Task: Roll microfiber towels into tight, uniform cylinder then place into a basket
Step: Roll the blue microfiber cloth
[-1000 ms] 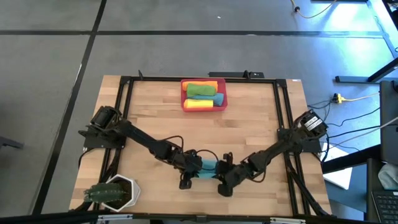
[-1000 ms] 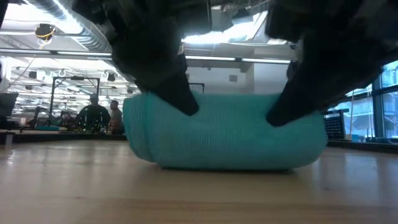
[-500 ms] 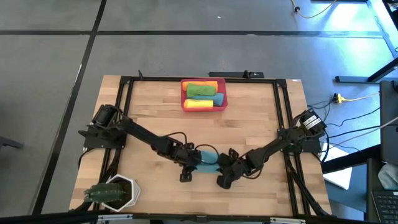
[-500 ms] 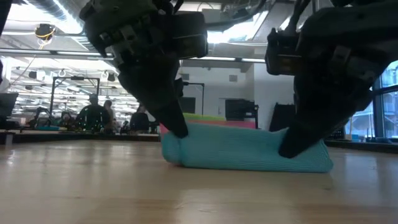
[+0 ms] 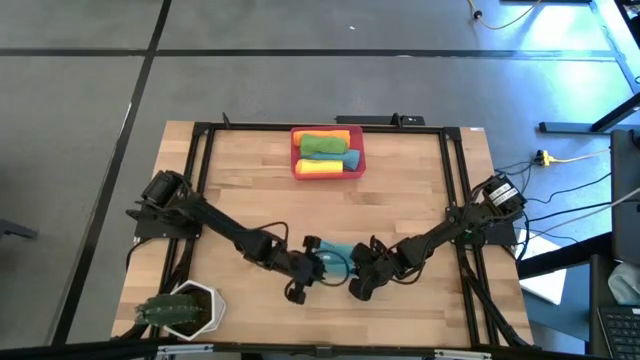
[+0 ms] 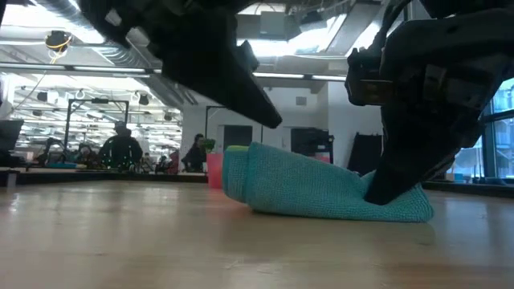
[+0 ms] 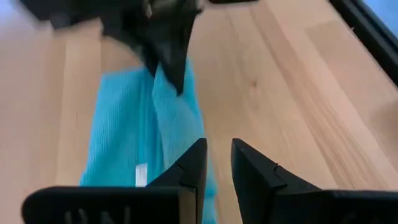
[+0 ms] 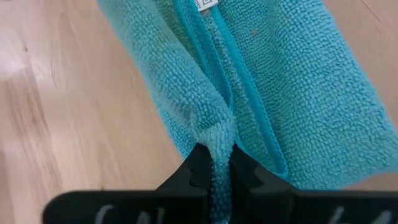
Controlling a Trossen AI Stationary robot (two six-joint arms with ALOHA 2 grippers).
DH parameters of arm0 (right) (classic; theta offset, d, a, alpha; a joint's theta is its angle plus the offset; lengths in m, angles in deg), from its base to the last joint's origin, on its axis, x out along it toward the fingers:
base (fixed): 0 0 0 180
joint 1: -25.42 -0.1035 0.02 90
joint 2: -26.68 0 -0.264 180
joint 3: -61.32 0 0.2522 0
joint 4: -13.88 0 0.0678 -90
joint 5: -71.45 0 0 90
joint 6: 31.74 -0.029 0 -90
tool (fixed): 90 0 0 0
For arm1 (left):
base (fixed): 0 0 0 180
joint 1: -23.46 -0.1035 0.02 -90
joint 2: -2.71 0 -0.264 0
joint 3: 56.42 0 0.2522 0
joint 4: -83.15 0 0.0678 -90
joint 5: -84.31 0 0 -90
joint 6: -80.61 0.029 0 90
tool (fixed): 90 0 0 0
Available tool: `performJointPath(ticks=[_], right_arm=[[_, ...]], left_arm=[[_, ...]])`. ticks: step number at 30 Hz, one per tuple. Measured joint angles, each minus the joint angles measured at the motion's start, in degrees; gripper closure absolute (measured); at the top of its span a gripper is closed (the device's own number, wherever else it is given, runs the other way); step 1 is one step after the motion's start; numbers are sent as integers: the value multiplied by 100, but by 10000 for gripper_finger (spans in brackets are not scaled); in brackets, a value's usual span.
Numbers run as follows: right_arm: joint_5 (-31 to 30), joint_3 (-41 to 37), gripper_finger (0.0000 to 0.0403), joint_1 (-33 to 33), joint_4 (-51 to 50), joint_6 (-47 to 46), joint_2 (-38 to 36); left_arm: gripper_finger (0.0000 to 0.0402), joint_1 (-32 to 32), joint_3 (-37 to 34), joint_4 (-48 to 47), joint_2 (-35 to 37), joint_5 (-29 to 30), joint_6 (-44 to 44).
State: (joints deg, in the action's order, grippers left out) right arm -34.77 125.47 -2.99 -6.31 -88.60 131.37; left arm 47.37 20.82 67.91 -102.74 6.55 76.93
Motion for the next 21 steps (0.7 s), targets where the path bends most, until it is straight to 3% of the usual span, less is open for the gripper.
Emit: performJointPath(ticks=[5, 15, 21], right_arm=[[129, -6, 387, 58, 17, 13, 1], [282, -15, 387, 127, 60, 20, 10], [283, -15, 386, 130, 73, 28, 13]], left_arm=[[318, 218, 7, 333, -229, 274, 570], [206, 191, 7, 347, -686, 905, 825], [193, 159, 9, 385, -952, 1386, 1131]])
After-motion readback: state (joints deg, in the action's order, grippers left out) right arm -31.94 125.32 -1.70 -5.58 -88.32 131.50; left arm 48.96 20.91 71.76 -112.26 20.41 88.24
